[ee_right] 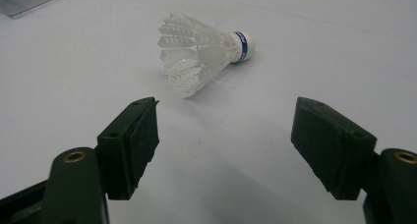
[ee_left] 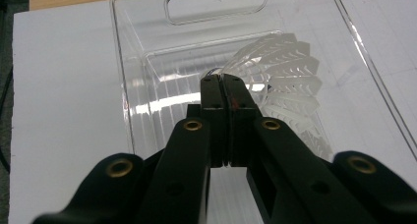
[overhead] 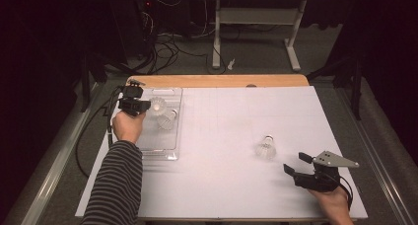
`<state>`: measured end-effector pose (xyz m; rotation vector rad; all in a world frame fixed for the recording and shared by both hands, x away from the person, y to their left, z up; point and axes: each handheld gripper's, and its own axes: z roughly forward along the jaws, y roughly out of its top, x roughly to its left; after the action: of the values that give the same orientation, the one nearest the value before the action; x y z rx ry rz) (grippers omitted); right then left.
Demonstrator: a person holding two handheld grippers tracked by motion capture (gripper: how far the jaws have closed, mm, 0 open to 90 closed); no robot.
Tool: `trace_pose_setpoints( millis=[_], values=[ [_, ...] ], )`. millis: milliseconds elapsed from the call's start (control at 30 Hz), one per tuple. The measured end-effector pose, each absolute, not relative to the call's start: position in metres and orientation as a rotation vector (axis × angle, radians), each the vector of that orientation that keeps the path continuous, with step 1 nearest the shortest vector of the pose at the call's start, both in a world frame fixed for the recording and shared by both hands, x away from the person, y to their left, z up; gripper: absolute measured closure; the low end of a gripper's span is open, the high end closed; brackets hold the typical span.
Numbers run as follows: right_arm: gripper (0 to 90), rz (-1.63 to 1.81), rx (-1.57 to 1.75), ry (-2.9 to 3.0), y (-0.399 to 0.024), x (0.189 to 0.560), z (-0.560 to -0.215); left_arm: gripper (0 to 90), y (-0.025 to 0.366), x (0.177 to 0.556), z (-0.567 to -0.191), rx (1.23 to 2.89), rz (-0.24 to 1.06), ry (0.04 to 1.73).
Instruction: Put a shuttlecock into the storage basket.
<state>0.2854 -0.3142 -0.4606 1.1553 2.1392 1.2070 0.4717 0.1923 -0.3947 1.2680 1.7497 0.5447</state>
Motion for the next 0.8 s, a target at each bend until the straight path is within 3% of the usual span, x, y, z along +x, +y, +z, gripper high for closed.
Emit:
trace_pose_setpoints(
  millis=[300, 667, 800],
  values=[
    [26.9, 1.208, 1.159, 2.137, -0.3144, 0.2853, -0.4605, 87.6, 0.1916, 0.4727, -0.3964, 1.277, 0.54, 1.752],
    [26.9, 1.207, 1.158, 2.138, -0.3144, 0.2853, -0.4606, 60.2, 0.1859, 0.4677, -0.3918, 1.289, 0.513, 1.719],
    [26.9, 1.207, 1.156, 2.139, -0.3144, 0.2855, -0.4606, 54.6, 0.1846, 0.4654, -0.3899, 1.291, 0.516, 1.708]
  ],
)
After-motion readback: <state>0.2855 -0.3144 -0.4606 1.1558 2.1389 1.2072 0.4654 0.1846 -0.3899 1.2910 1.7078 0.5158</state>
